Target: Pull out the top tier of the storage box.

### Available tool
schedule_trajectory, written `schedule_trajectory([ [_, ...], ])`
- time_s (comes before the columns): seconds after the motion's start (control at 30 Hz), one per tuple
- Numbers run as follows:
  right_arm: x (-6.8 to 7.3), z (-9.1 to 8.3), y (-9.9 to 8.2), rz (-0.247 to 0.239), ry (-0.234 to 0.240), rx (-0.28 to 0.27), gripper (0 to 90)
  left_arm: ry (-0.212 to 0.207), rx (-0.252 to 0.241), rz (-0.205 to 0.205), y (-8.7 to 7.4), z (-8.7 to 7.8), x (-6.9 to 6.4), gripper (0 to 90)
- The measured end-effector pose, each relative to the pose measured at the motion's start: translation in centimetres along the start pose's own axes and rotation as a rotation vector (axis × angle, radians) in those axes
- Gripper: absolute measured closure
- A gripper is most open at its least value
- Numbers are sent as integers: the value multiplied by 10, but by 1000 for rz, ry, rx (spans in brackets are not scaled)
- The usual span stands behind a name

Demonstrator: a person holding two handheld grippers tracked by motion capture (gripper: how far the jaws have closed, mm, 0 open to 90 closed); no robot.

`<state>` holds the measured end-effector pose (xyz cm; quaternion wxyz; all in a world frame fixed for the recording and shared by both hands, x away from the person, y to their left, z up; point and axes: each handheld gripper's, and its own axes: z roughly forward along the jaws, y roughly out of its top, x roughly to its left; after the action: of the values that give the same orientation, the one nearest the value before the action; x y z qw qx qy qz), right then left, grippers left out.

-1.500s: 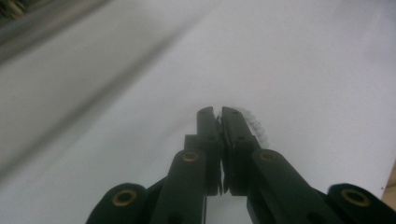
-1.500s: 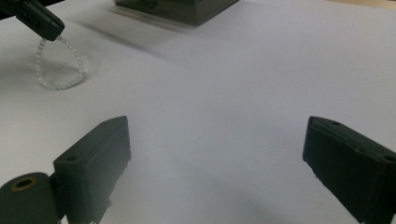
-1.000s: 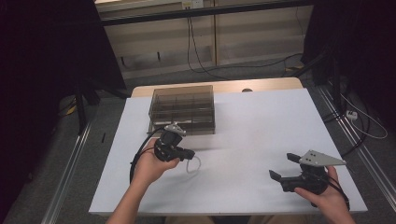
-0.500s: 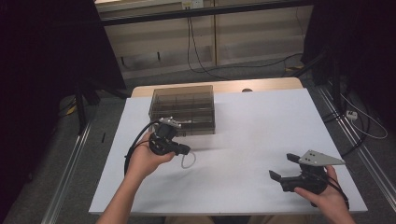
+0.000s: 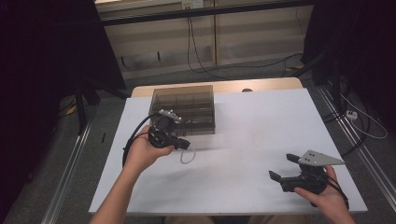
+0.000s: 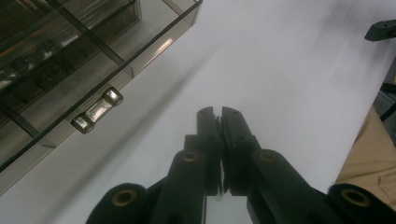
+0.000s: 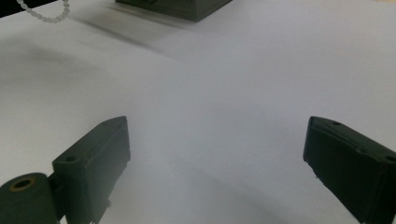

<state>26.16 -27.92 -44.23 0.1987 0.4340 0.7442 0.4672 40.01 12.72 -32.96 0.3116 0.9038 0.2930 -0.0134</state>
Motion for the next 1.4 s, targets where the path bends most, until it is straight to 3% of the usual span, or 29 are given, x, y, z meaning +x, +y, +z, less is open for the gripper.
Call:
schedule_trajectory([
  [1.4, 0, 2, 1, 3, 11, -5, 67, 18, 0, 14, 35, -32, 1, 875],
])
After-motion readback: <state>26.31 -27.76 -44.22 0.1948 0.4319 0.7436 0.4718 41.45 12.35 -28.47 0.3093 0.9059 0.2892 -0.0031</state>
